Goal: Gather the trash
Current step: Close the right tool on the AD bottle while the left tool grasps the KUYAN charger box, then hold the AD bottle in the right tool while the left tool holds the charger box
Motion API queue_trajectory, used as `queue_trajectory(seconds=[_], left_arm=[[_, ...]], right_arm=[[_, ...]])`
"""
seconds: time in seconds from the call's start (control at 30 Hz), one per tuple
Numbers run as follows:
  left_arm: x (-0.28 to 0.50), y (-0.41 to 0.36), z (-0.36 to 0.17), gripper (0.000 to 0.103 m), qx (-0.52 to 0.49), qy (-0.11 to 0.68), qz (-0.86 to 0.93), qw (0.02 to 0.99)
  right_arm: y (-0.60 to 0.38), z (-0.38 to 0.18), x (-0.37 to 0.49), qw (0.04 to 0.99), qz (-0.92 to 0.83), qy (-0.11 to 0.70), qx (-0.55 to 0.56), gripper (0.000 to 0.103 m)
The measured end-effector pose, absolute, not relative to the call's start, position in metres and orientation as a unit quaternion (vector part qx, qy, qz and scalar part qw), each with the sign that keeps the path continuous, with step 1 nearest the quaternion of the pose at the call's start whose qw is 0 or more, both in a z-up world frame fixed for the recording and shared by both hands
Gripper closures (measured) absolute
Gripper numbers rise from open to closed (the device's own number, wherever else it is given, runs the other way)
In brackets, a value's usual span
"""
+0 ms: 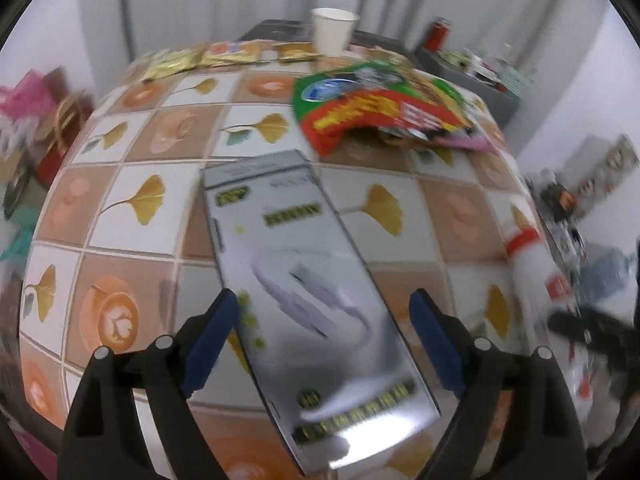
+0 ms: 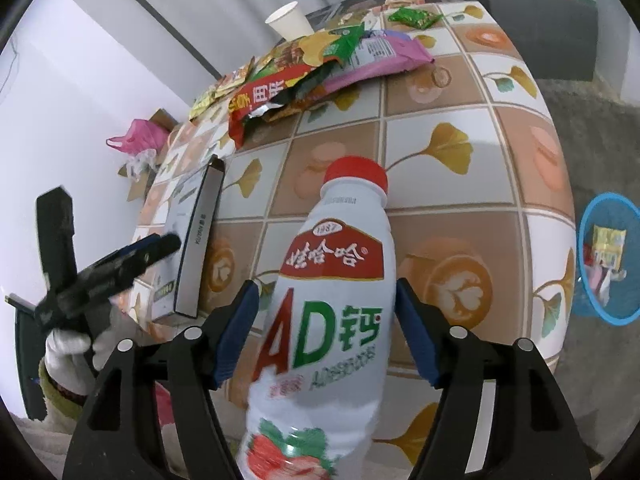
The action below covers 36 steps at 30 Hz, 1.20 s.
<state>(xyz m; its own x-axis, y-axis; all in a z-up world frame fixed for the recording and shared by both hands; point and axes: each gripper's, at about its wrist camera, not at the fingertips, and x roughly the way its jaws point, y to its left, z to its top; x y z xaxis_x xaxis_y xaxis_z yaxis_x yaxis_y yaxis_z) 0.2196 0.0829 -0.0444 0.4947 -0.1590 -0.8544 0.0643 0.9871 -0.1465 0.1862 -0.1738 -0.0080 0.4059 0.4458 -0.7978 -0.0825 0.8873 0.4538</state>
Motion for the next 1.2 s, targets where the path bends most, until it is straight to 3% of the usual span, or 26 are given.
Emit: queue_trajectory(seconds=[0.47, 1.2], left_arm=[[0.244, 0.083, -0.068, 0.015, -0.041, 0.519, -0.033, 0.853], [0.217, 0.022, -0.068, 0.016, 0.027, 0.519, -0.14, 0.843]], right_arm=[[-0.173, -0.011, 0.189, 0.825, 0.148, 0.519, 0.166, 0.032], [-0.17, -0.019, 0.186, 0.82, 0.119, 0.541, 0.145, 0.032]])
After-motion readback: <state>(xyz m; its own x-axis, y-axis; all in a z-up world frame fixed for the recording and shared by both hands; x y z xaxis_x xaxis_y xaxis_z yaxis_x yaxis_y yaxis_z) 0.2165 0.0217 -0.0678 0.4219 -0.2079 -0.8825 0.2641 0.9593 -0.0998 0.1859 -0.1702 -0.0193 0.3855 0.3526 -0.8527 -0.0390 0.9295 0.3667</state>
